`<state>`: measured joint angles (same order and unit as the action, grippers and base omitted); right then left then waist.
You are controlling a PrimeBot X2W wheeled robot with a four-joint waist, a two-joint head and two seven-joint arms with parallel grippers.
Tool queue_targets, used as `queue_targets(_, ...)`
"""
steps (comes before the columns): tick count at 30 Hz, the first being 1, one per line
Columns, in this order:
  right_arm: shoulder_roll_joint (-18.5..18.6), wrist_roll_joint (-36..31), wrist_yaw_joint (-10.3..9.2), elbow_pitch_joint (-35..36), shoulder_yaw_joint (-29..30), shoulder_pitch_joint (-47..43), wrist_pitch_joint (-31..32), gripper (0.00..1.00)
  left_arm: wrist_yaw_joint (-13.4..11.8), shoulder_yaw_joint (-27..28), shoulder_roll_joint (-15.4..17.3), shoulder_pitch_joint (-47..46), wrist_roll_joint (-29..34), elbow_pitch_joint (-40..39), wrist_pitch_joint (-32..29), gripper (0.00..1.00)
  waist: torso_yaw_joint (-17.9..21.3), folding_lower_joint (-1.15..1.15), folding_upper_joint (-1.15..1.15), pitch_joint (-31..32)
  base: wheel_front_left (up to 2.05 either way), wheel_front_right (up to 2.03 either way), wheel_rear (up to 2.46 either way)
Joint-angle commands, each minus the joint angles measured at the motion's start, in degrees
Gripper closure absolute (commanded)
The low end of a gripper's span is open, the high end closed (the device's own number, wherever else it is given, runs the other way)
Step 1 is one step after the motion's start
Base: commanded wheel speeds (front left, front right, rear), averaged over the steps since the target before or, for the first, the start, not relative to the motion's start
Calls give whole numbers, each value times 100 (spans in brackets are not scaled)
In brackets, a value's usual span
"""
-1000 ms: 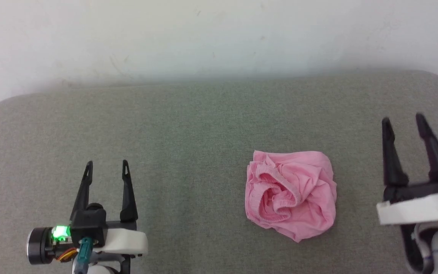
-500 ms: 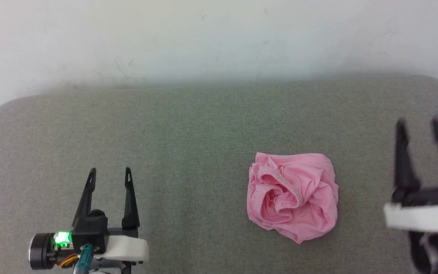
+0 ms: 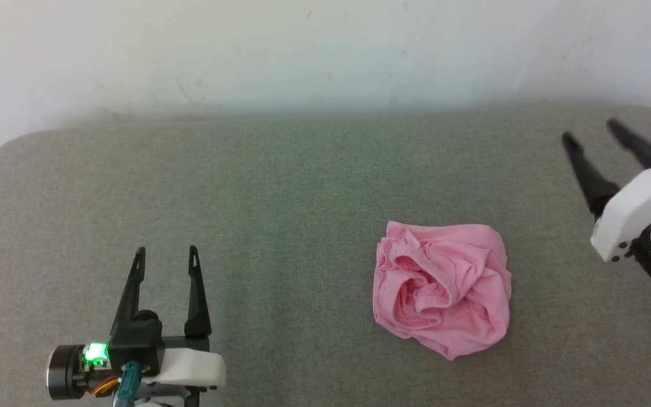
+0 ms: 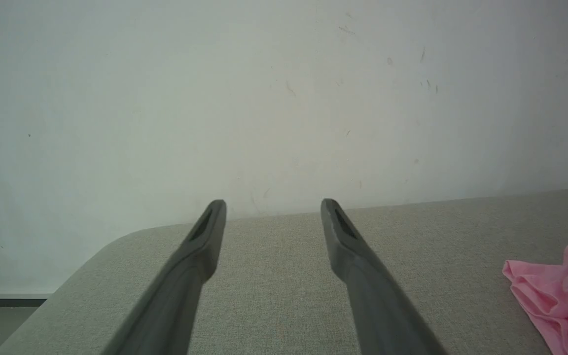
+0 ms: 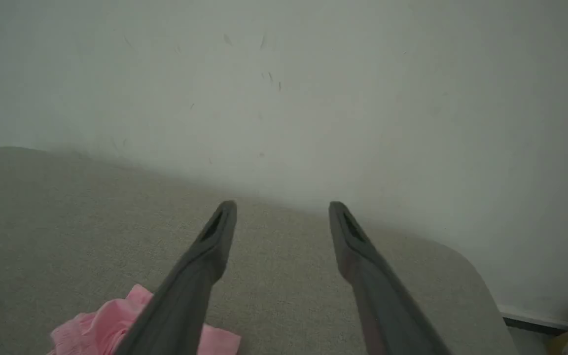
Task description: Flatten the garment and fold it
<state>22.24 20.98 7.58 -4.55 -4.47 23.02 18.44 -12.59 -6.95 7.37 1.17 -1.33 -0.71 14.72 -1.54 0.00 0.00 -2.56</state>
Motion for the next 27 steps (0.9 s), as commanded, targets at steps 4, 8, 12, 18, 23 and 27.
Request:
queue_targets(4,650,880,-9,-265,-808,226,1232,0,36,24,-37,-37,37,-37,28,0,-44,0,0,-131,0,0,0)
queue_targets(8,1041,1775,-9,-433,-1385,332,2208,0,51,14,-66,-143,40,-47,28,0,-96,0,0,-299,0,0,0)
queue_targets(12,1160,2422,-9,-628,-1770,407,2769,0,69,10,-87,-279,46,-65,28,0,-159,0,0,-533,0,0,0)
queue_targets(18,932,2720,-9,-1110,-1928,516,2729,0,96,-4,-118,-502,51,-71,28,0,-289,0,0,-867,0,0,0)
queue_targets(23,664,2672,-9,-1726,-2238,510,2398,0,128,-44,-151,-714,62,-61,28,0,-437,0,0,-1148,0,0,0)
queue_targets(27,528,2646,-9,-1999,-2709,404,2147,0,118,-42,-171,-788,64,-49,28,0,-496,0,0,-1247,0,0,0)
